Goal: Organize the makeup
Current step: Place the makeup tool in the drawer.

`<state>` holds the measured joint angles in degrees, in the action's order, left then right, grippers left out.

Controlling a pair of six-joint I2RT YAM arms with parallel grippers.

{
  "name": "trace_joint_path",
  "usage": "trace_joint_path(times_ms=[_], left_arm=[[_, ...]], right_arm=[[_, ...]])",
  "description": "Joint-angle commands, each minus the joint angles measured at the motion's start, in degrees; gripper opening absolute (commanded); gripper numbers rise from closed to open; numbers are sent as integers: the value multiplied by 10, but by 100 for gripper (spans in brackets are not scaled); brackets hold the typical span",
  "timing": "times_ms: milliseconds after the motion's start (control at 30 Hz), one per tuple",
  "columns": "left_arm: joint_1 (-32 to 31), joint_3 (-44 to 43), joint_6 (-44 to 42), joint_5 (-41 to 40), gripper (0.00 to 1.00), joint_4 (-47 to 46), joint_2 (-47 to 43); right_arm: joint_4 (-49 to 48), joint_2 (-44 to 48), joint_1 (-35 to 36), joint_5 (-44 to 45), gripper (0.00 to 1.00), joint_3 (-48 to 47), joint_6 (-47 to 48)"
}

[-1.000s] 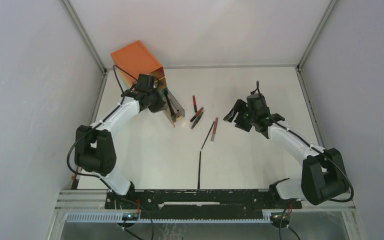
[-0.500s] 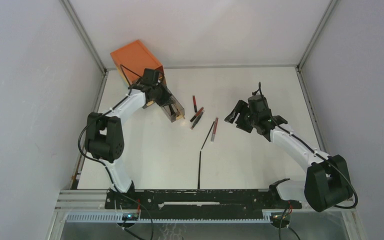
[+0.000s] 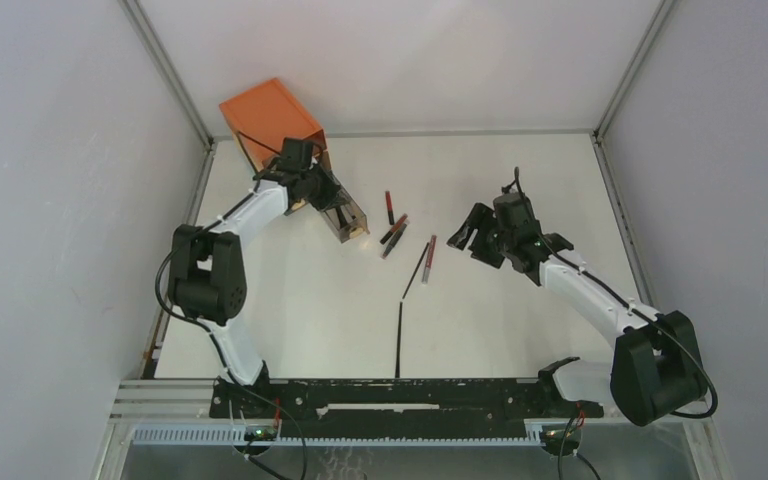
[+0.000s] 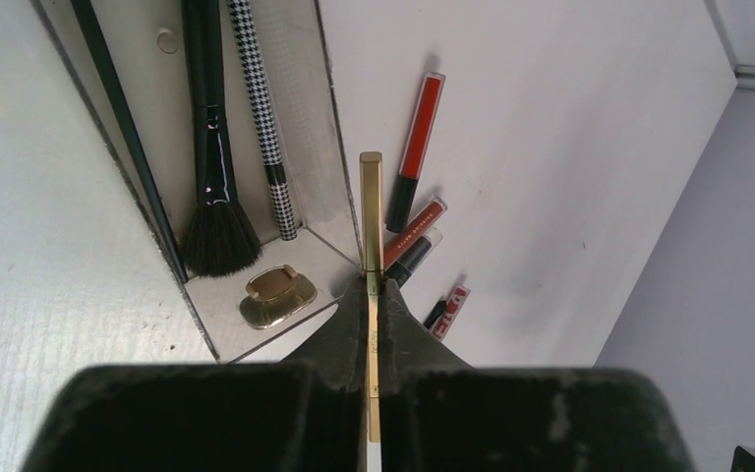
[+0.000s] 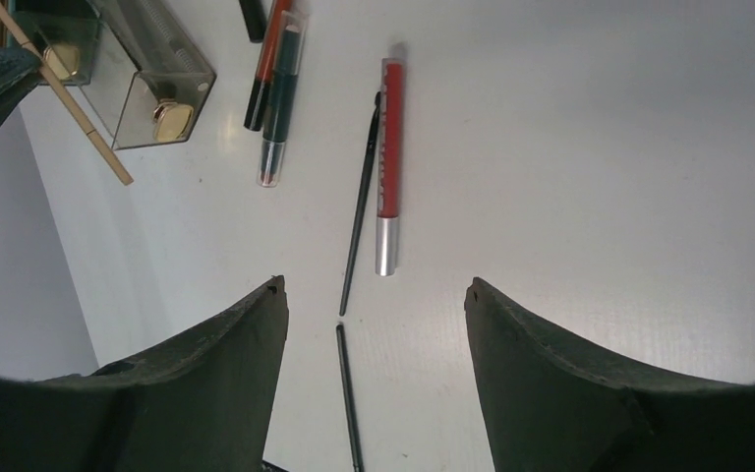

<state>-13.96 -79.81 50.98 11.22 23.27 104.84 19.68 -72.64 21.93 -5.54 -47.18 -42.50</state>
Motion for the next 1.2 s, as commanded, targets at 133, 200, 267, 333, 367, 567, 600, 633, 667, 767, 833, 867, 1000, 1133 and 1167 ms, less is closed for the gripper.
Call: trace_joint_path(times_ms=[133,200,267,333,367,567,600,633,667,767,833,867,1000,1133,1167], left_arm=[[15,19,-22,41,0,-15,-86],[13,26,-22,66,0,-14,-109],[9,39,-14,89,0,-17,-129],[3,58,-4,111,0,-28,-146],[-1,72,2,117,0,-32,-153],[-12,104,8,126,0,-38,-186],[-12,108,7,126,0,-38,-188],[-12,111,7,127,0,-38,-190],[-12,112,7,127,0,-38,-191],[-12,115,7,128,0,-38,-193],[-12,115,5,126,0,-37,-195],[-12,115,5,126,0,-36,-196],[-12,115,3,126,1,-35,-196],[-11,106,-17,118,26,-26,-200],[-9,100,-26,111,36,-21,-204]], right_arm=[[-209,-10,66,-183,74,-2,67],[-280,-35,88,-228,74,-2,62],[-343,-64,108,-240,74,-5,54],[-381,-100,125,-251,74,-23,47],[-394,-123,132,-253,74,-42,40],[-429,-210,155,-247,75,-113,12],[-434,-221,155,-248,75,-121,5],[-440,-232,155,-249,74,-127,-2],[-442,-243,155,-250,73,-135,-7],[-441,-276,157,-260,62,-157,-21],[-441,-290,159,-264,48,-170,-32],[-440,-294,159,-264,42,-173,-36],[-434,-305,160,-263,18,-183,-45],[-384,-313,160,-249,0,-206,-45],[-366,-317,160,-248,0,-217,-44]])
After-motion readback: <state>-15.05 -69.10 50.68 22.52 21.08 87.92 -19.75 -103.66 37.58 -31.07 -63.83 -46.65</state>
